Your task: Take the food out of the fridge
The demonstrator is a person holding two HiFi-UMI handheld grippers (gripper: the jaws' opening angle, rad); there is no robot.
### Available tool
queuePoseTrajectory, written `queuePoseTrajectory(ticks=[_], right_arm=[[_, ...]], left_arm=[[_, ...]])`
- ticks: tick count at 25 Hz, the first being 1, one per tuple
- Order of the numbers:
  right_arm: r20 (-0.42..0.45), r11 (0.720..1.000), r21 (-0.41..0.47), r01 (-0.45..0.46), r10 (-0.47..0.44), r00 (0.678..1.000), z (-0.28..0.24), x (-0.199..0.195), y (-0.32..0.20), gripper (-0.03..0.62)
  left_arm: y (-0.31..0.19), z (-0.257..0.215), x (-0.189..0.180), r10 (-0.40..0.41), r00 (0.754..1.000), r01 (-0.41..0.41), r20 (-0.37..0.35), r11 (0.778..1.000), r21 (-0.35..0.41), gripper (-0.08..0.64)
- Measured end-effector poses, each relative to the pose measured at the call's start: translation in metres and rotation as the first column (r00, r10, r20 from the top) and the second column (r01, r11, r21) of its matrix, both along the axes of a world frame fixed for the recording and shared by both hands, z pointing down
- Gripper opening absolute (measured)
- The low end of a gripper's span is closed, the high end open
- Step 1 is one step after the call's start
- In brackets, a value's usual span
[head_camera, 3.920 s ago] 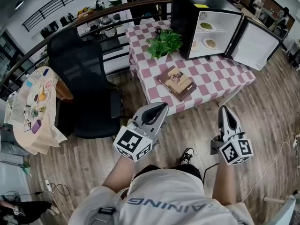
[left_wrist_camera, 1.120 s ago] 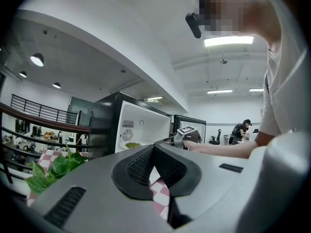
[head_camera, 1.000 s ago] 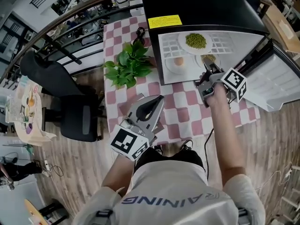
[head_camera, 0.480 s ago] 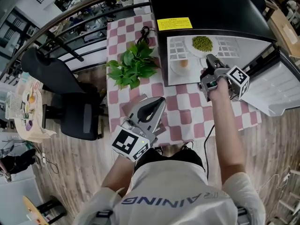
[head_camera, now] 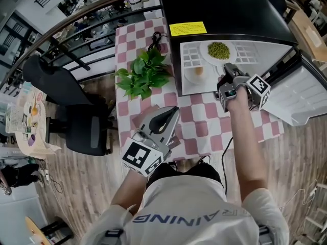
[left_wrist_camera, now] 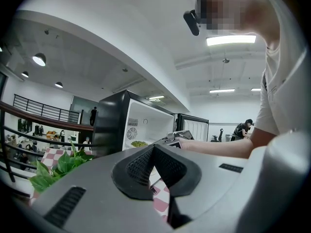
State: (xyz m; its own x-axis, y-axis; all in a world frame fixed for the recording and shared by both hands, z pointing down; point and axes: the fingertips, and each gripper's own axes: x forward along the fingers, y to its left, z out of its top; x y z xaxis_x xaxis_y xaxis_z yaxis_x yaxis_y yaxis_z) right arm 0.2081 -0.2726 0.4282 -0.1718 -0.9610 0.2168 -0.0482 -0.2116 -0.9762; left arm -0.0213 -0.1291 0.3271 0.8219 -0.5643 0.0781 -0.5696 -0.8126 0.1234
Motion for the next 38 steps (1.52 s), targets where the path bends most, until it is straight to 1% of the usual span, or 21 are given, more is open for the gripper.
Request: queuePoseTrajectory(ticks=[5,8,9,11,13,15,17,20,25,29,32,35,38], right_arm=[[0.006,1.0,0.008,-0.011,0.011,1.0,-0.002,0.001,0.018,0.031],[0.02,0.999,0.04,-0.01,0.009,1.0,-0.006,0.001,0.017,0.032],[0.026,0.999,0.052,-0.009,0.007,1.0,-0.007,0.001,0.016,0.045],[0.037,0.998,0.068,-0.002,0.0,0.999,-0.008,0.0,0.011,0.097],[0.029,0.998,0.055,0.005,-0.007,1.0,-0.006,-0.002,0.005,0.097],[0.01,1.0,0.022,0.01,-0.01,1.0,-0.002,-0.003,0.003,0.056],[0.011,1.0,0.01,0.01,-0.01,1.0,0.0,-0.002,0.004,0.04],[0.029,1.0,0.027,0.007,-0.007,1.0,0.0,-0.003,0.007,0.035],[0.027,0.997,0.078,0.007,-0.009,1.0,-0.013,0.0,0.02,0.034],[0.019,0.993,0.117,0.024,-0.026,0.999,-0.025,-0.001,0.045,0.032],[0.02,0.988,0.145,0.057,-0.061,0.998,-0.029,-0.001,0.074,0.032],[-0.001,0.982,0.161,0.099,-0.1,0.995,-0.025,0.003,0.109,0.034],[-0.01,0.983,0.156,0.097,-0.097,0.995,-0.015,0.016,0.148,0.034]], left_arm=[[0.001,0.001,0.002,0.008,1.0,-0.008,-0.002,1.0,-0.004,0.005],[0.002,0.002,0.003,0.015,1.0,-0.014,0.002,1.0,-0.006,0.005],[0.002,0.002,0.003,0.016,1.0,-0.016,0.004,1.0,-0.006,0.005],[0.003,0.003,0.003,0.017,1.0,-0.017,0.008,1.0,-0.007,0.005],[0.003,0.003,0.002,0.016,1.0,-0.015,0.011,1.0,-0.009,0.005],[0.003,0.003,0.001,0.013,1.0,-0.013,0.014,1.0,-0.01,0.005],[0.003,0.004,0.0,0.011,1.0,-0.01,0.015,1.0,-0.009,0.005],[0.003,0.005,0.0,0.008,1.0,-0.008,0.018,1.0,-0.008,0.005],[0.008,0.004,0.008,0.026,1.0,-0.025,0.016,1.0,-0.018,0.005],[0.013,0.005,0.019,0.057,0.998,-0.057,0.017,0.998,-0.01,0.005],[0.016,0.01,0.036,0.091,0.996,-0.091,0.021,0.996,-0.013,0.005],[0.022,0.015,0.057,0.139,0.99,-0.139,0.021,0.99,-0.017,0.005],[0.031,0.016,0.08,0.196,0.98,-0.196,0.029,0.98,-0.015,0.005]])
